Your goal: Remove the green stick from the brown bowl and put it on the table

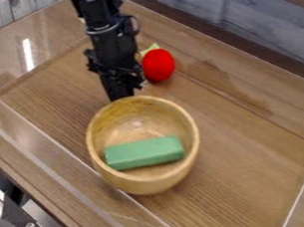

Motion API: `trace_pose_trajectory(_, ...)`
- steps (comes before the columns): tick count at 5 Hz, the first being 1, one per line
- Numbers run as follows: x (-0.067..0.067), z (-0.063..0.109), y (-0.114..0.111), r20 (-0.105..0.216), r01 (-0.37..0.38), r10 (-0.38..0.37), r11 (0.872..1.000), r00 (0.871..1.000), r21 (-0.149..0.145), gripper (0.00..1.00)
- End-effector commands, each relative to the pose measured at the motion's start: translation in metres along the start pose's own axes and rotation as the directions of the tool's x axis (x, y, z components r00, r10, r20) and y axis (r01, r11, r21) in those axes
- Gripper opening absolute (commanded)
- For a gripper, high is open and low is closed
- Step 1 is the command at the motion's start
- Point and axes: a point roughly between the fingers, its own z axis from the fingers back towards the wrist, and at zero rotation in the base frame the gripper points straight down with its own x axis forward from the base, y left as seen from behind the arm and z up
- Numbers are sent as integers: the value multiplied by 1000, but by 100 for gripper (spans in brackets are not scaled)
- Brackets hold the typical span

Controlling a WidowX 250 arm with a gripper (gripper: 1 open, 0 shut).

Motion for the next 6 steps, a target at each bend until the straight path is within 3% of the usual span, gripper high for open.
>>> trace_pose_trajectory(1, 8, 21, -19, 37, 59, -60, 998, 998, 19, 0)
trace_pose_trajectory(3, 13, 17, -30, 36, 66, -67, 998, 997, 23, 0)
trace_pose_trajectory(5, 13, 6, -41, 13, 97, -98, 995, 995, 27, 0)
trace_pose_trajectory(6, 12, 0, -52, -11, 159, -159, 987, 987, 18, 0)
